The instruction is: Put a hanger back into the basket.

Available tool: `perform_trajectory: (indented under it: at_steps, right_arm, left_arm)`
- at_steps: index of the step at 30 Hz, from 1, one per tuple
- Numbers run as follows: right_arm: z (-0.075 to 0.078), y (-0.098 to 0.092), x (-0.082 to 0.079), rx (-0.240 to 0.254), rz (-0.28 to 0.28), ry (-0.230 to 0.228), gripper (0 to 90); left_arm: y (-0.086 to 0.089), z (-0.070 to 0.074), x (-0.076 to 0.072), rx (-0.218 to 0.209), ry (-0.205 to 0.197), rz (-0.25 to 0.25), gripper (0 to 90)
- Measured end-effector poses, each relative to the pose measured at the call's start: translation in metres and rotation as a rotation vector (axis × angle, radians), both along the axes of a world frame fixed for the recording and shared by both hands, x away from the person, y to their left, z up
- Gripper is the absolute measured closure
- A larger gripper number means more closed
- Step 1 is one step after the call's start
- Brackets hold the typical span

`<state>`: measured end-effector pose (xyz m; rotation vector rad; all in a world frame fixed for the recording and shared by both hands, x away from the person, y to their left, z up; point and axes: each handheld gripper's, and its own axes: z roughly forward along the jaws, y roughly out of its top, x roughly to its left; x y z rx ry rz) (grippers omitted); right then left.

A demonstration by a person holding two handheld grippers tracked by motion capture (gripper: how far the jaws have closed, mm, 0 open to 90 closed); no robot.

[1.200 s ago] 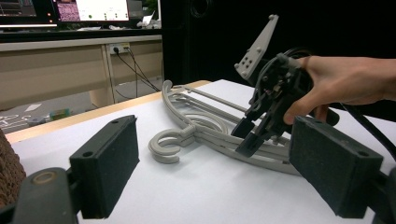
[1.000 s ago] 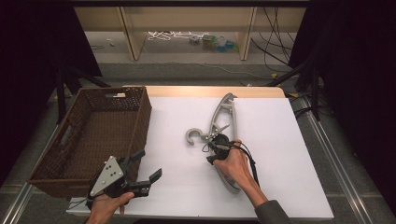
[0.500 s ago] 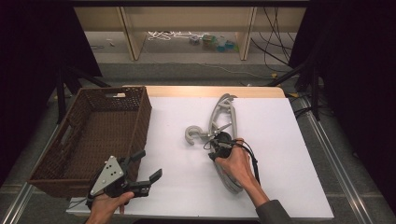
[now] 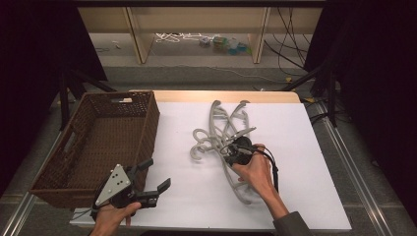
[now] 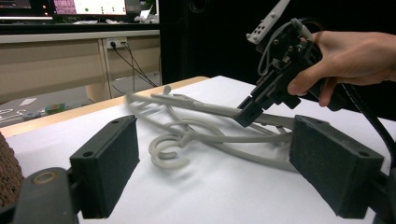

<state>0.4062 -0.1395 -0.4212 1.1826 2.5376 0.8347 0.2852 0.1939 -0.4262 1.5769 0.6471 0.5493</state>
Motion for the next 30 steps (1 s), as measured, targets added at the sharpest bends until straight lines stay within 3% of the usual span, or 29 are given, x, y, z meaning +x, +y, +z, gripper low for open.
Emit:
perform_trajectory:
  at_steps: [2, 4, 8, 11, 12, 14, 16, 17, 28, 29, 30]
  right_arm:
    - [0.001, -0.005, 0.001, 0.001, 0.022, -0.023, 81.9]
    - [0.004, -0.007, -0.001, 0.008, 0.027, -0.007, 82.6]
    - [0.007, -0.010, -0.001, -0.024, 0.082, -0.046, 82.8]
    - [0.014, -0.013, -0.003, -0.030, 0.091, -0.055, 83.0]
    - [0.017, -0.014, -0.006, -0.035, 0.081, -0.037, 83.0]
    - [0.021, -0.016, -0.006, -0.033, 0.103, -0.093, 83.0]
    - [0.027, -0.019, -0.007, -0.034, 0.133, -0.093, 83.0]
    - [0.028, -0.019, -0.008, -0.035, 0.132, -0.114, 83.1]
    - [0.045, -0.029, -0.021, -0.007, 0.228, -0.143, 83.0]
    - [0.046, -0.031, -0.024, -0.003, 0.231, -0.145, 83.0]
    - [0.049, -0.033, -0.028, -0.002, 0.242, -0.116, 83.0]
  left_arm:
    - [0.000, -0.001, 0.000, -0.003, 0.010, 0.002, 15.7]
    - [0.000, 0.000, 0.000, -0.010, 0.012, 0.004, 15.8]
    - [0.000, -0.001, 0.000, 0.001, 0.008, -0.001, 15.8]
    - [0.001, 0.000, 0.001, 0.001, -0.001, 0.003, 15.8]
    - [0.001, 0.000, 0.001, 0.001, -0.001, 0.003, 15.8]
    - [0.000, -0.001, 0.000, -0.004, 0.010, 0.007, 15.8]
    - [0.001, 0.000, 0.001, 0.007, -0.006, 0.006, 15.9]
    - [0.000, 0.000, 0.001, 0.009, -0.004, 0.004, 16.0]
    - [-0.002, -0.001, 0.000, 0.036, -0.019, -0.003, 16.9]
    - [-0.002, -0.002, -0.001, 0.044, -0.003, 0.000, 17.2]
    - [-0.003, -0.002, -0.001, 0.052, -0.002, 0.000, 17.2]
